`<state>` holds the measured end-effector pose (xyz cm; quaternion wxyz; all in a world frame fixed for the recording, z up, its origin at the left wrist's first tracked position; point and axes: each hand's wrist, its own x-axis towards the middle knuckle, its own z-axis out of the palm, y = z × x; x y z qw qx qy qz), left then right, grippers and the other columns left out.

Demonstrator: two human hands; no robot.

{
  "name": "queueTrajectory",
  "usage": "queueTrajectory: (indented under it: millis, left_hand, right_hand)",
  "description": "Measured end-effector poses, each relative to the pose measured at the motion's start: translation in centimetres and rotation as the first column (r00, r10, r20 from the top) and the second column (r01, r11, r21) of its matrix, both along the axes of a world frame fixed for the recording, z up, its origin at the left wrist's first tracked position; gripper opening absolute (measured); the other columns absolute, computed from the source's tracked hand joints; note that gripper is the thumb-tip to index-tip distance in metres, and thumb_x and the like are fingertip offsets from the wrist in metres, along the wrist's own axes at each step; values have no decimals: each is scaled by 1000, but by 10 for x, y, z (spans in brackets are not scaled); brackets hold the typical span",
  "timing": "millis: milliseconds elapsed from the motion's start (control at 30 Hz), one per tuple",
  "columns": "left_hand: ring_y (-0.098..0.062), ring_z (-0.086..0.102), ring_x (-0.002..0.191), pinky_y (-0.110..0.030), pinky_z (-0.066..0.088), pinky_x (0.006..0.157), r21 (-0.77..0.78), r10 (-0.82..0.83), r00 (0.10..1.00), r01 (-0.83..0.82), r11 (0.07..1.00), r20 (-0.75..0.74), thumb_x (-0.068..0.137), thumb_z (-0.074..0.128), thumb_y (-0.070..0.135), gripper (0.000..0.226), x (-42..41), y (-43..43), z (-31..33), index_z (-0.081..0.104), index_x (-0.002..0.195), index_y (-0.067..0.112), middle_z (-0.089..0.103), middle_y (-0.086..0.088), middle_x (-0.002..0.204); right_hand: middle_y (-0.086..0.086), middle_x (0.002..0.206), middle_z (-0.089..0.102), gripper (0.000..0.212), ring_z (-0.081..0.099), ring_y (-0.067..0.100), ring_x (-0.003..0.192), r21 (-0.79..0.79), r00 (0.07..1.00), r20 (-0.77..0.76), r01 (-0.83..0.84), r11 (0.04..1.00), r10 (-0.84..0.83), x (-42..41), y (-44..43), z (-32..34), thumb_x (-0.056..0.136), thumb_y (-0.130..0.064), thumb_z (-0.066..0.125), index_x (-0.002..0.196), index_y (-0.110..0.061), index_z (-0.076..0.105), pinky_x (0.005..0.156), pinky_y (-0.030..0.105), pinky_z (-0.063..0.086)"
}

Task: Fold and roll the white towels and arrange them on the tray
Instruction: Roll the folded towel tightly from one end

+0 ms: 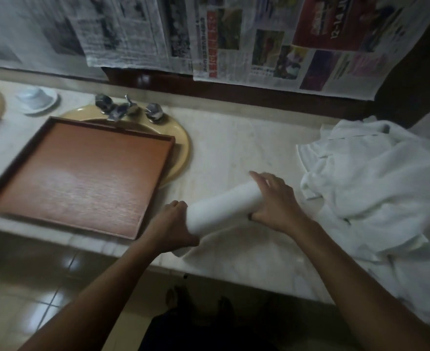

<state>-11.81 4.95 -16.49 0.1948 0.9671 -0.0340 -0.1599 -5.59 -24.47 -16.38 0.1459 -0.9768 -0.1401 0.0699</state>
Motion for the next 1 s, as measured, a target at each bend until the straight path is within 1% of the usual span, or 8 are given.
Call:
queueTrajectory:
  millis: [67, 133, 267, 333, 467, 633, 833, 1000]
  left_hand:
    - [-21, 60, 92, -39, 57, 71, -44, 113, 991, -110, 993, 70, 51, 81, 58, 81, 0, 25, 11, 58, 117, 18, 61, 1, 109]
    - [-24, 61, 91, -40, 59, 72, -71, 224, 968, -216, 974, 114, 52, 83, 55, 82, 0, 49, 21, 59, 120, 17, 63, -3, 110]
    - [-23, 59, 86, -39, 58, 66, -83, 404, 901, -396, 915, 160, 56, 87, 51, 76, -4, 89, 34, 57, 115, 13, 59, -4, 104]
    - [-23, 59, 88, -38, 58, 67, -84, 459, 872, -451, 889, 170, 57, 88, 50, 76, -8, 108, 36, 55, 116, 14, 58, -3, 105]
    - [-20, 60, 88, -34, 57, 61, -100, 521, 841, -511, 854, 149, 54, 85, 52, 79, -12, 144, 37, 54, 117, 16, 57, -1, 105]
    - [-22, 58, 91, -38, 58, 66, -41, 508, 855, -507, 861, 101, 56, 81, 58, 80, -1, 191, 29, 52, 116, 14, 54, 0, 105]
    - [-21, 59, 95, -42, 60, 74, -38, 479, 876, -481, 876, -57, 54, 79, 62, 86, 8, 211, -4, 50, 121, 16, 54, 0, 109]
    - [-22, 62, 100, -39, 61, 72, -141, 417, 890, -444, 885, -184, 53, 80, 66, 95, 18, 217, -21, 52, 129, 17, 60, -2, 117]
  right_hand:
    - [8, 154, 37, 112, 41, 30, 137, 328, 962, -38, 267, 906, -269, -2, 24, 5, 70, -41, 89, 159, -26, 23, 110, 45, 40]
    - [8, 149, 47, 102, 52, 25, 130, 550, 876, -301, 482, 682, -376, -6, 57, 8, 76, -46, 87, 157, -23, 29, 106, 40, 47]
    - [2, 135, 61, 88, 65, 19, 114, 565, 686, -727, 632, 531, -43, -12, 148, 29, 77, -78, 65, 144, -22, 48, 99, 46, 54]
    - [4, 130, 64, 70, 65, 23, 115, 601, 606, -783, 679, 422, 141, 1, 197, 39, 88, -71, 62, 137, -23, 51, 102, 52, 53]
    - [9, 131, 62, 75, 62, 31, 117, 608, 567, -792, 768, 202, 229, 38, 276, 50, 82, -64, 73, 140, -23, 48, 92, 51, 57]
    - [8, 125, 62, 80, 60, 30, 114, 546, 537, -837, 805, 232, 107, 78, 339, 42, 71, -60, 83, 132, -21, 50, 97, 52, 55]
    - [2, 148, 53, 144, 52, 26, 133, 443, 469, -883, 849, 287, -24, 112, 355, -13, 26, -79, 90, 150, -20, 44, 114, 48, 41]
    - [6, 157, 43, 125, 47, 30, 137, 430, 512, -843, 826, 365, -167, 107, 360, 1, 57, -74, 82, 157, -15, 34, 111, 51, 45]
